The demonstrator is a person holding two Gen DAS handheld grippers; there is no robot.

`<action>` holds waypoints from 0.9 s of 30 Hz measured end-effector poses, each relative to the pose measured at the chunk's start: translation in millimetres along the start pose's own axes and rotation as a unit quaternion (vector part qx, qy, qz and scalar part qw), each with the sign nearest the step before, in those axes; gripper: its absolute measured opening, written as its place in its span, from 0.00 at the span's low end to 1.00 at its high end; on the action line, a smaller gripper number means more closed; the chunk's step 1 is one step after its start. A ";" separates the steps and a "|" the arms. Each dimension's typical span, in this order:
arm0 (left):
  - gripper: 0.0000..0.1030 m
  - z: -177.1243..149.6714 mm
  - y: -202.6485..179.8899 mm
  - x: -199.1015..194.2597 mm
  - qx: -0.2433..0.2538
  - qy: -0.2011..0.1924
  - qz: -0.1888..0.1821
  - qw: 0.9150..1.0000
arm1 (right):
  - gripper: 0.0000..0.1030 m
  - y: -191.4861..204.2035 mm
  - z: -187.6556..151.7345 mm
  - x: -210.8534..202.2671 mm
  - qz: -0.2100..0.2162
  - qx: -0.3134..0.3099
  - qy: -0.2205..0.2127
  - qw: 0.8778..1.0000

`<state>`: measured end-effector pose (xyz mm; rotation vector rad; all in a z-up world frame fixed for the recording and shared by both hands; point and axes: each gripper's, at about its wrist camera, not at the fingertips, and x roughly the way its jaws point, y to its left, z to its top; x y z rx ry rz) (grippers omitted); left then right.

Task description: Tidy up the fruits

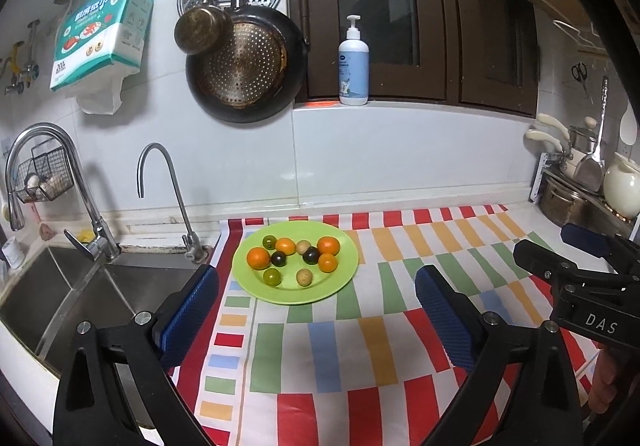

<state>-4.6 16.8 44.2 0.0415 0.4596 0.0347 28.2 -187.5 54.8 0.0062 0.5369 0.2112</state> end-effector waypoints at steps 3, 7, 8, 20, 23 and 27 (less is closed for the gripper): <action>0.99 -1.0 -2.4 -3.9 0.001 -0.003 -0.002 1.000 | 0.82 -1.7 -1.6 -5.2 -0.003 0.002 -0.001 1.000; 1.00 -1.3 -6.5 -7.6 0.003 -0.005 -0.008 1.000 | 0.82 -5.0 -3.8 -9.6 -0.007 0.003 -0.002 1.000; 1.00 -1.2 -7.4 -8.3 0.003 -0.005 -0.009 1.000 | 0.82 -6.0 -4.6 -11.0 -0.008 0.004 -0.002 1.000; 1.00 -3.0 -12.2 -15.8 0.004 -0.001 -0.005 1.000 | 0.82 -11.9 -8.0 -22.8 -0.010 0.005 -0.007 1.000; 1.00 -3.5 -12.8 -17.7 0.004 -0.002 -0.003 1.000 | 0.82 -12.3 -8.7 -25.5 -0.010 0.004 -0.008 1.000; 1.00 -4.0 -14.6 -21.8 0.007 -0.007 0.000 1.000 | 0.82 -12.6 -8.9 -27.7 -0.009 0.005 -0.008 1.000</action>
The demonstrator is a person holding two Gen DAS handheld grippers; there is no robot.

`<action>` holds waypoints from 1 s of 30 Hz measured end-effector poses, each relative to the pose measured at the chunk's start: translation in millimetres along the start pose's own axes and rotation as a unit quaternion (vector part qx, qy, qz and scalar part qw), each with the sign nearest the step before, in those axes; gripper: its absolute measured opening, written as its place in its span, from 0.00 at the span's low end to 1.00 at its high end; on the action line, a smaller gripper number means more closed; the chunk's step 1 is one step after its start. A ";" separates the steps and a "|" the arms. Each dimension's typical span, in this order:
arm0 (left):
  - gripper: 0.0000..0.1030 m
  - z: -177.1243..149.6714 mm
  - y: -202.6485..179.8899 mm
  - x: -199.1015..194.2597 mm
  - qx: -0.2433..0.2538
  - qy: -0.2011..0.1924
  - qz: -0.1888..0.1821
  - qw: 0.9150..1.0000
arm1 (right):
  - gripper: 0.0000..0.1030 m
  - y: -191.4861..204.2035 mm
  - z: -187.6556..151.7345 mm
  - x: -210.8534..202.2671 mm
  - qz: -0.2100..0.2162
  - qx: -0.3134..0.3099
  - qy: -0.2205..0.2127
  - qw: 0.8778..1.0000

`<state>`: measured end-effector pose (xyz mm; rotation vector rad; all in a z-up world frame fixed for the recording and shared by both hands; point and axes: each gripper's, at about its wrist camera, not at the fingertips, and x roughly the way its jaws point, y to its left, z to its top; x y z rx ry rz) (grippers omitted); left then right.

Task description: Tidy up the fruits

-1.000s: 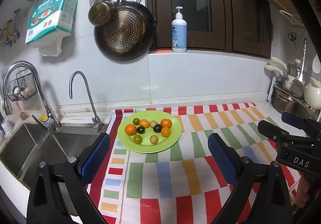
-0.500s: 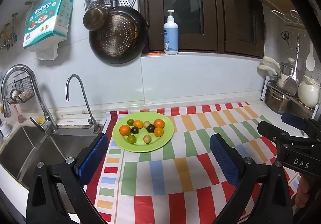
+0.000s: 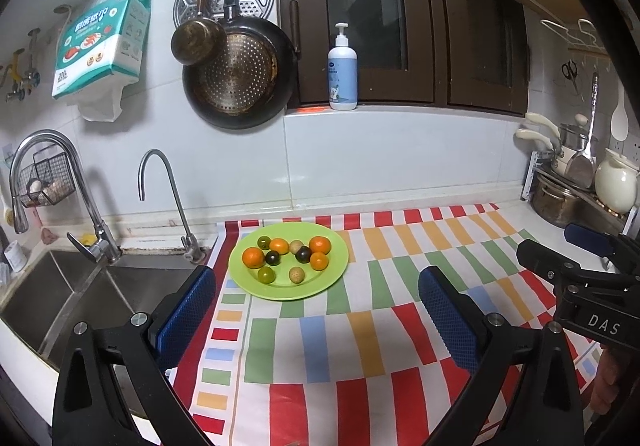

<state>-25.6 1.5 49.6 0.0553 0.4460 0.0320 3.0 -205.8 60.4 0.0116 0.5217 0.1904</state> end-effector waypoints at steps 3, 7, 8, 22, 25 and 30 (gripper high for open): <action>1.00 -0.1 -0.8 -0.7 0.003 -0.001 0.004 1.000 | 0.82 -0.1 0.0 -1.9 0.000 0.000 0.000 1.000; 1.00 -0.1 -2.1 -0.6 0.004 0.001 0.004 1.000 | 0.82 -0.3 0.3 -2.1 0.000 -0.001 0.000 1.000; 1.00 -0.3 -2.5 -1.1 0.004 0.001 0.005 1.000 | 0.82 -0.4 0.3 -2.5 0.000 -0.001 -0.001 1.000; 1.00 -0.7 -3.6 -2.7 0.014 -0.003 0.004 1.000 | 0.82 -3.1 0.1 -5.6 -0.002 -0.001 -0.001 1.000; 1.00 -1.5 -4.0 -2.9 0.016 -0.003 0.004 1.000 | 0.82 -3.1 0.1 -5.3 0.000 0.000 0.000 1.000; 1.00 -2.3 -4.5 -3.5 0.014 -0.004 0.005 1.000 | 0.82 -2.8 0.2 -5.3 -0.001 -0.001 0.000 1.000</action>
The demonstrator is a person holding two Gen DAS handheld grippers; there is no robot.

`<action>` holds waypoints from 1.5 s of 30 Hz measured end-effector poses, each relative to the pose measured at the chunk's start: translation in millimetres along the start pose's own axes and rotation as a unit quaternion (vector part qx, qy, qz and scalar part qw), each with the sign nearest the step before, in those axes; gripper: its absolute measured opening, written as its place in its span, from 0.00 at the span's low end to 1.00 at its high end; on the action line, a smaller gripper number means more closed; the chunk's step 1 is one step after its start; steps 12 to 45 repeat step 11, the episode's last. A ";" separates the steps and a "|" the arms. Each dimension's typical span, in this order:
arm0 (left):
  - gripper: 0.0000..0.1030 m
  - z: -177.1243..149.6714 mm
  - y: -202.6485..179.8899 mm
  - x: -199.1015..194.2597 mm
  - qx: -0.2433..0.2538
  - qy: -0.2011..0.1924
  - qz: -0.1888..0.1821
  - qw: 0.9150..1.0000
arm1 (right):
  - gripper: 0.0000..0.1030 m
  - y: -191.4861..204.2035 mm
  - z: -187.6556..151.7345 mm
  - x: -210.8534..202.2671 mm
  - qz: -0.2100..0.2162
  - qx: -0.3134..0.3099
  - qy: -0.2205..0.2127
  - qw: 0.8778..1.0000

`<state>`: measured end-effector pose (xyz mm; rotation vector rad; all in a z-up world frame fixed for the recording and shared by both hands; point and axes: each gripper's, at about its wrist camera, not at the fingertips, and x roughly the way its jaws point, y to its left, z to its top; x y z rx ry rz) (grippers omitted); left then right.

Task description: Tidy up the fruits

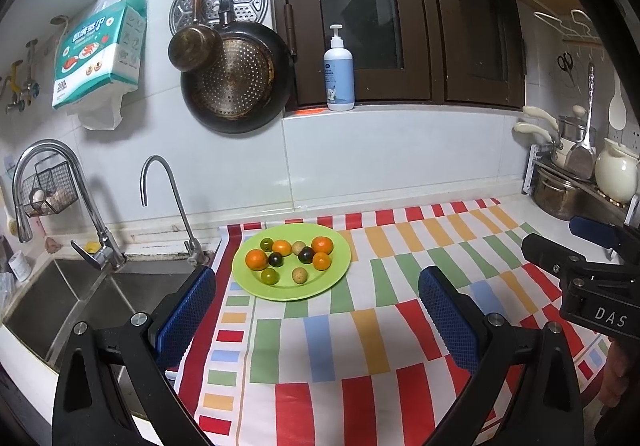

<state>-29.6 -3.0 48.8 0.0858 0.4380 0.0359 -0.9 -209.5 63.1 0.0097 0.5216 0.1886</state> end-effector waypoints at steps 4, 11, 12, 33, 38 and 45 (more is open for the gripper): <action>1.00 -0.9 0.3 0.5 -0.001 0.002 0.001 1.000 | 0.82 -0.7 -1.1 -0.6 0.000 0.000 0.000 1.000; 1.00 -1.1 3.5 3.0 -0.006 0.007 0.000 1.000 | 0.82 -2.8 -2.4 -0.4 0.000 -0.002 0.002 1.000; 1.00 -1.1 3.5 3.0 -0.006 0.007 0.000 1.000 | 0.82 -2.8 -2.4 -0.4 0.000 -0.002 0.002 1.000; 1.00 -1.1 3.5 3.0 -0.006 0.007 0.000 1.000 | 0.82 -2.8 -2.4 -0.4 0.000 -0.002 0.002 1.000; 1.00 -1.1 3.5 3.0 -0.006 0.007 0.000 1.000 | 0.82 -2.8 -2.4 -0.4 0.000 -0.002 0.002 1.000; 1.00 -1.1 3.5 3.0 -0.006 0.007 0.000 1.000 | 0.82 -2.8 -2.4 -0.4 0.000 -0.002 0.002 1.000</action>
